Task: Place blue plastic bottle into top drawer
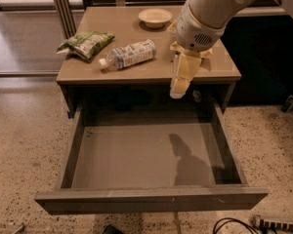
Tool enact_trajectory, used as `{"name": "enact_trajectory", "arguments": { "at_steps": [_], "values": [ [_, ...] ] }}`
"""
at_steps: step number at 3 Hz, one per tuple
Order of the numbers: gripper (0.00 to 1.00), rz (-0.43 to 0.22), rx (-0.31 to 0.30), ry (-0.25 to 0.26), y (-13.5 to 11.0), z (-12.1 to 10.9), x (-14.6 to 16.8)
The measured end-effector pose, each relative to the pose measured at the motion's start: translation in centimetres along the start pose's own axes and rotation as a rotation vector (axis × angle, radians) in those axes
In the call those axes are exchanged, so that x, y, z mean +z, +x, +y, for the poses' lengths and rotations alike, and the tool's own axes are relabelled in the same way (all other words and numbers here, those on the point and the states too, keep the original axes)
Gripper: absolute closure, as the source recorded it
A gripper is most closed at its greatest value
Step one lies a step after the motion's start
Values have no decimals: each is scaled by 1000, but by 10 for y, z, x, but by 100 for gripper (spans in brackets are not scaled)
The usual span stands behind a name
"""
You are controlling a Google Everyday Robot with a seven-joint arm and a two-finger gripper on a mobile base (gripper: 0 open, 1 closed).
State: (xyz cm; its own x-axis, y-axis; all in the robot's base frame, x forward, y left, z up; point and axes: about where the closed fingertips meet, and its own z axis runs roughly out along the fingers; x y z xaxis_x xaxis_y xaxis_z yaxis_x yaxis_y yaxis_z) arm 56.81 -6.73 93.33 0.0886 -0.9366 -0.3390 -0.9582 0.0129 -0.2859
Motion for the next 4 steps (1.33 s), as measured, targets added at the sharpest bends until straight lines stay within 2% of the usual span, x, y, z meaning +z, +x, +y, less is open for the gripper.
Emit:
{"name": "enact_trajectory", "arguments": {
  "at_steps": [1,3,4],
  "values": [
    [0,7,-42,9,-9,-10,5],
    [0,22,-238,5,-57,-86,58],
    [0,48,-290,-48,-75,-116,93]
  ]
}}
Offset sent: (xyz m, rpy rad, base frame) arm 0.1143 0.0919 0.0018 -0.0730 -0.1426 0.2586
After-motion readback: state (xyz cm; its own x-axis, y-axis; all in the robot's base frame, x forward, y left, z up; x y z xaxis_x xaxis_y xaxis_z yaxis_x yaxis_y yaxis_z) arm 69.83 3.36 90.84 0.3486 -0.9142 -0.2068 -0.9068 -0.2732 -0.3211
